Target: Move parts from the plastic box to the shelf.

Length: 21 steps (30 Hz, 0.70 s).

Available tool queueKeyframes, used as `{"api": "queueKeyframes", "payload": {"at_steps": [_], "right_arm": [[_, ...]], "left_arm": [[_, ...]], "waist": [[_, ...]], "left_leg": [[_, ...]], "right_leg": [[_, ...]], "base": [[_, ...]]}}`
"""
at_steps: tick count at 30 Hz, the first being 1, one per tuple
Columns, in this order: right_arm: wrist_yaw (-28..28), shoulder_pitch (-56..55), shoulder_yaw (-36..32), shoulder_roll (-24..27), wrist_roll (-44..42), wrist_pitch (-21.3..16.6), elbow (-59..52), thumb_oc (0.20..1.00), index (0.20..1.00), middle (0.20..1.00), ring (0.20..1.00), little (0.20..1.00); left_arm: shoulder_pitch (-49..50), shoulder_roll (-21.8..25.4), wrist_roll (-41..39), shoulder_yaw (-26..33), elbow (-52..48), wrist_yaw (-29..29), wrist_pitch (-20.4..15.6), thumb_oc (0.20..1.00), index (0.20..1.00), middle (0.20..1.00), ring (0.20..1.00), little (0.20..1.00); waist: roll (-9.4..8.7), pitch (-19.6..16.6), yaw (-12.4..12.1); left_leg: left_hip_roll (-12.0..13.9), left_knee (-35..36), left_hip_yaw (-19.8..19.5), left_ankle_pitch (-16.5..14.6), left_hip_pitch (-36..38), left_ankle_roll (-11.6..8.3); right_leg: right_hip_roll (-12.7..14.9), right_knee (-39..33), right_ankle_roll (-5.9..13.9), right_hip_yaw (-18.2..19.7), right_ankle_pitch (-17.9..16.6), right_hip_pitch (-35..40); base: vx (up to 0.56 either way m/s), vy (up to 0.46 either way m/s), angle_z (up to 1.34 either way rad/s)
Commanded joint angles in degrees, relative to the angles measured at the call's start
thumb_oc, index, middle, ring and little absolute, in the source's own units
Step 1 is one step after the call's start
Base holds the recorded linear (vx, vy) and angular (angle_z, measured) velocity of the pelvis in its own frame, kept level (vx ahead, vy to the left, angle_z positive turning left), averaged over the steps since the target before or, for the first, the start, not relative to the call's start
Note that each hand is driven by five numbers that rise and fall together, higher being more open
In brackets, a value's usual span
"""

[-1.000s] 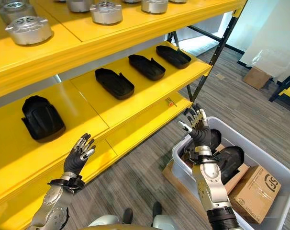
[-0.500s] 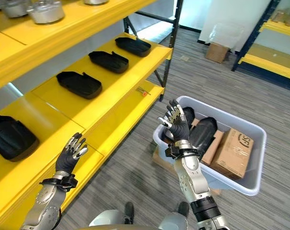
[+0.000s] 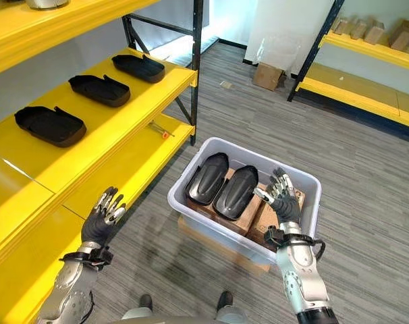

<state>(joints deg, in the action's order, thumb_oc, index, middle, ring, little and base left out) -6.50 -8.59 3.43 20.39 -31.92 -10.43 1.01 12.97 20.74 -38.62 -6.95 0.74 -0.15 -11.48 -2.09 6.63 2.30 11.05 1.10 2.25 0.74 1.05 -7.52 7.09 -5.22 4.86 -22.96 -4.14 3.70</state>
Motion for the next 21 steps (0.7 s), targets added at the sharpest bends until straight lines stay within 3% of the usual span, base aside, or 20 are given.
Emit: {"api": "queueKeyframes", "payload": {"at_steps": [1,3,4,5,8,10,11,12,13,14,15,16,21], "right_arm": [[0.93,3.22,-2.45,0.17,-0.52,-3.06,-2.76,1.0,1.0,1.0,1.0,1.0],[1.23,3.73,-1.68,0.37,-1.1,-3.25,-2.48,1.0,1.0,1.0,1.0,1.0],[1.61,3.77,-1.33,0.56,-1.38,-3.34,-2.69,1.0,1.0,1.0,1.0,1.0],[2.53,4.25,-0.6,1.36,-1.71,-3.64,-3.21,1.0,1.0,1.0,1.0,1.0],[1.53,4.86,-0.32,1.25,-3.21,-4.1,-3.04,1.0,1.0,1.0,1.0,1.0],[1.46,5.68,0.57,1.16,-3.32,-4.14,-2.55,1.0,1.0,1.0,1.0,1.0],[1.52,6.23,1.34,1.24,-3.43,-4.23,-2.39,1.0,1.0,1.0,1.0,1.0],[2.27,6.18,1.52,1.07,-4.69,-4.22,-2.39,1.0,1.0,1.0,1.0,1.0],[2.73,5.58,1.3,1.25,-4.77,-4.07,-2.53,1.0,1.0,1.0,1.0,1.0],[2.73,5.53,1.28,1.28,-4.77,-4.04,-2.58,1.0,1.0,1.0,1.0,1.0],[4.01,3.7,0.77,1.07,-4.66,-2.91,-3.08,1.0,1.0,1.0,1.0,1.0],[5.13,1.14,-1.05,0.08,-5.38,-2.48,-3.83,1.0,1.0,1.0,1.0,1.0],[5.08,-0.11,-0.77,-2.16,-3.88,-1.37,-3.17,1.0,1.0,1.0,1.0,1.0]], "left_arm": [[0.72,2.35,2.55,0.84,-2.98,-1.16,-2.34,1.0,1.0,1.0,1.0,1.0],[1.24,1.9,2.06,1.27,-3.16,-1.13,-2.42,1.0,1.0,1.0,1.0,1.0],[1.22,2.01,1.89,1.27,-3.26,-1.14,-2.53,1.0,1.0,1.0,1.0,1.0],[0.52,2.3,1.03,0.66,-3.56,-0.95,-2.84,1.0,1.0,1.0,1.0,1.0],[0.58,2.26,-0.07,0.41,-4.09,-0.58,-2.38,1.0,1.0,1.0,1.0,1.0],[0.95,2.07,-0.23,0.37,-4.53,-0.37,-2.56,1.0,1.0,1.0,1.0,1.0],[1.49,1.72,0.11,0.65,-4.64,-0.16,-2.76,1.0,1.0,1.0,1.0,1.0],[1.94,1.3,0.3,0.86,-4.71,-0.39,-2.86,1.0,1.0,1.0,1.0,1.0],[2.1,0.85,0.57,0.67,-4.54,-0.59,-2.8,1.0,1.0,1.0,1.0,1.0],[2.1,0.82,0.58,0.63,-4.51,-0.6,-2.83,1.0,1.0,1.0,1.0,1.0],[2.11,0.39,0.48,0.5,-3.55,-1.95,-2.78,1.0,1.0,1.0,1.0,1.0],[1.97,0.73,0.55,0.31,-3.85,-3.05,-2.63,1.0,1.0,1.0,1.0,1.0],[1.96,3.64,2.85,1.01,-3.42,-2.99,-3.1,1.0,1.0,1.0,1.0,1.0]], "waist": [[1.12,-0.76,-0.52],[0.84,0.4,-1.01],[0.22,1.41,-1.6],[-1.4,3.69,-2.55],[-1.94,4.2,-3.47],[-1.33,3.94,-3.96],[-0.52,3.7,-5.06],[0.33,3.4,-5.33],[0.99,3.21,-5.13],[1.01,3.34,-5.31],[1.76,2.06,-4.79],[1.81,0.8,-3.87],[0.1,0.32,-3.02]], "left_leg": [[0.9,-6.21,-0.61,-0.54,2.57,1.64],[1.03,-14.88,-1.26,2.99,-0.34,1.41],[-0.18,-20.7,-2.7,4.46,-3.15,1.78],[-4.04,-28.86,-5.96,4.96,-9.37,2.25],[-0.98,-18.18,-6.16,3.54,-12.86,2.56],[2.03,-7.0,-8.06,6.38,-12.77,1.99],[3.59,-2.0,-11.23,9.46,-12.51,0.95],[3.95,0.9,-12.79,10.26,-12.3,0.25],[4.56,1.89,-11.09,11.09,-11.46,-0.8],[4.63,2.11,-10.86,11.14,-11.1,-0.82],[4.52,1.98,-8.37,8.64,-8.48,-0.98],[2.83,0.94,-5.66,6.22,-7.39,-0.34],[-1.45,-0.6,0.12,1.22,-4.58,2.86]], "right_leg": [[4.01,10.78,1.31,5.59,3.66,-6.98],[2.38,10.54,-0.45,7.11,4.62,-6.37],[2.15,10.43,-1.22,7.65,4.69,-6.18],[2.61,9.88,-1.87,8.25,4.74,-5.94],[2.75,8.21,-0.35,9.4,5.21,-5.14],[2.51,7.63,0.92,11.73,5.55,-4.9],[2.32,7.54,1.47,13.89,5.85,-4.79],[2.35,7.26,2.18,15.28,6.15,-4.31],[2.62,7.11,2.58,15.6,6.26,-3.35],[2.61,7.06,2.57,15.77,6.24,-3.21],[3.67,6.23,3.36,16.59,5.77,-1.88],[6.48,5.38,4.71,16.31,3.94,-1.01],[11.68,5.9,7.69,18.63,-1.34,-2.58]], "base": [[0.1,-0.155,-0.08],[0.09,-0.197,-0.13],[-0.01,-0.229,-0.52],[-0.03,-0.178,-0.58],[0.15,0.011,-0.25],[0.23,0.193,-0.27],[0.23,0.258,-0.46],[0.26,0.271,-0.57],[0.17,0.179,-1.02],[0.24,0.286,-1.44],[0.31,0.457,-1.26],[0.36,0.566,-0.84],[0.13,0.317,-0.57]]}}
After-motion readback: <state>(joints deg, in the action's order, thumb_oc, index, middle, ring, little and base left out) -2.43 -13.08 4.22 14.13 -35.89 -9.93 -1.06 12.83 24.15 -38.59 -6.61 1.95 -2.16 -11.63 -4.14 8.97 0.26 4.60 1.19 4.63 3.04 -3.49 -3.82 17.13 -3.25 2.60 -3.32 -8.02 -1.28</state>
